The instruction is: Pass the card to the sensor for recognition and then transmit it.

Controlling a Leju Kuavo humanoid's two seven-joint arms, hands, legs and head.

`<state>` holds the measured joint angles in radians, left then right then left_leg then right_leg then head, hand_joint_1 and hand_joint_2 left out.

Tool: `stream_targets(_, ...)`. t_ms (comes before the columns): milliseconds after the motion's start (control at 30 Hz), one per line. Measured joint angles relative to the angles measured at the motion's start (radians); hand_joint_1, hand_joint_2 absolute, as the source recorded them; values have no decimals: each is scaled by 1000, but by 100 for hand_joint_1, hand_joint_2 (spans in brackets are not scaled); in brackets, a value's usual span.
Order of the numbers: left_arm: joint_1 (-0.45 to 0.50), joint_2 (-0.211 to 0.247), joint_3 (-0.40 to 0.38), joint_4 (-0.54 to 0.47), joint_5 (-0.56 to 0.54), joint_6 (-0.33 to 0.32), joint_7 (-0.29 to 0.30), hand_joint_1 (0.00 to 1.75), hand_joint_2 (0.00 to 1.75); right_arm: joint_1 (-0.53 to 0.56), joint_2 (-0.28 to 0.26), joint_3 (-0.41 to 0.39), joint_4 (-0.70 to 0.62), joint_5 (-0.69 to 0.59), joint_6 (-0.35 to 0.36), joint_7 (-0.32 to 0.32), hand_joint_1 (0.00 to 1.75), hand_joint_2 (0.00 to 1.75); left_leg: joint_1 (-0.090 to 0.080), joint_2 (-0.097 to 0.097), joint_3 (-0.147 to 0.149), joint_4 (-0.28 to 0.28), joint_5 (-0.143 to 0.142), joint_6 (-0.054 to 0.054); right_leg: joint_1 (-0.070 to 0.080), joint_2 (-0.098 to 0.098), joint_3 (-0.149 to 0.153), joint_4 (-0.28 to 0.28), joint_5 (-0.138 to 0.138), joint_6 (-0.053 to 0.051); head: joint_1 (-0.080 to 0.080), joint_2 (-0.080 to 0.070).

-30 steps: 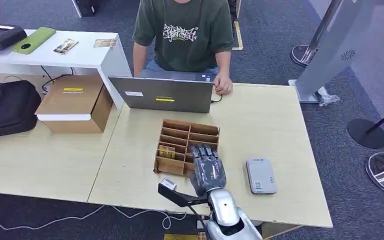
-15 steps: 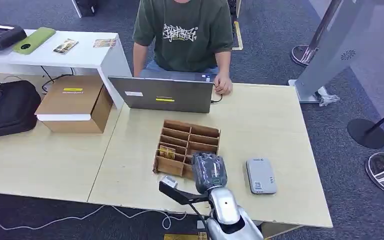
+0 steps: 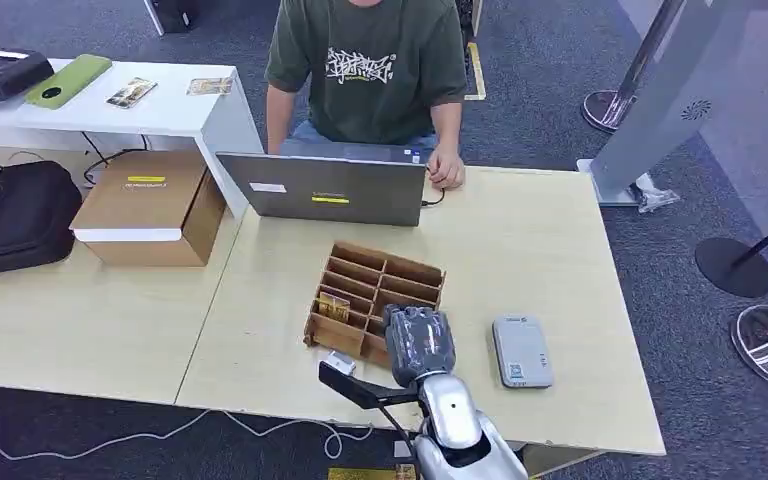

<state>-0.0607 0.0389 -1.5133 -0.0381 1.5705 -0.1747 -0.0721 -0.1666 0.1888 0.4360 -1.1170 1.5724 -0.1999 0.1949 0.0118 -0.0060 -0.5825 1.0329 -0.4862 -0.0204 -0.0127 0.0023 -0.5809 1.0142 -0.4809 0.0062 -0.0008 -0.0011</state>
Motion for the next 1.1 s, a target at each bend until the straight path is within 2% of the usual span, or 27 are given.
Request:
stream_targets(233, 0, 0, 0, 0, 0, 0, 0, 0, 0, 10, 0, -3, -26, -3, -8, -3, 169, 175, 0, 0, 0, 0, 0, 0, 0, 0, 0, 0, 0, 0, 0, 0)
stream_targets(267, 0, 0, 0, 0, 0, 0, 0, 0, 0, 11, 0, -4, -28, -3, -9, -3, 175, 175, 0, 0, 0, 0, 0, 0, 0, 0, 0, 0, 0, 0, 0, 0)
stream_targets(300, 0, 0, 0, 0, 0, 0, 0, 0, 0, 11, 0, -4, -30, -3, -10, -4, 169, 175, 0, 0, 0, 0, 0, 0, 0, 0, 0, 0, 0, 0, 0, 0)
stream_targets(333, 0, 0, 0, 0, 0, 0, 0, 0, 0, 12, 0, -5, -31, -3, -10, -4, 143, 175, 0, 0, 0, 0, 0, 0, 0, 0, 0, 0, 0, 0, 0, 0)
stream_targets(367, 0, 0, 0, 0, 0, 0, 0, 0, 0, 12, 0, -5, -32, -3, -10, -4, 23, 175, 0, 0, 0, 0, 0, 0, 0, 0, 0, 0, 0, 0, 0, 0)
stream_targets(400, 0, 0, 0, 0, 0, -1, 0, 0, 0, 13, 0, -5, -34, -3, -10, -5, 0, 175, 0, 0, 0, 0, 0, 0, 0, 0, 0, 0, 0, 0, 0, 0)
stream_targets(1100, 0, 0, 5, 0, 0, 1, 0, 0, 0, 18, 0, -8, -47, -3, -11, -19, 0, 175, 0, 0, 0, 0, 0, 0, 0, 0, 0, 0, 0, 0, 0, 0)
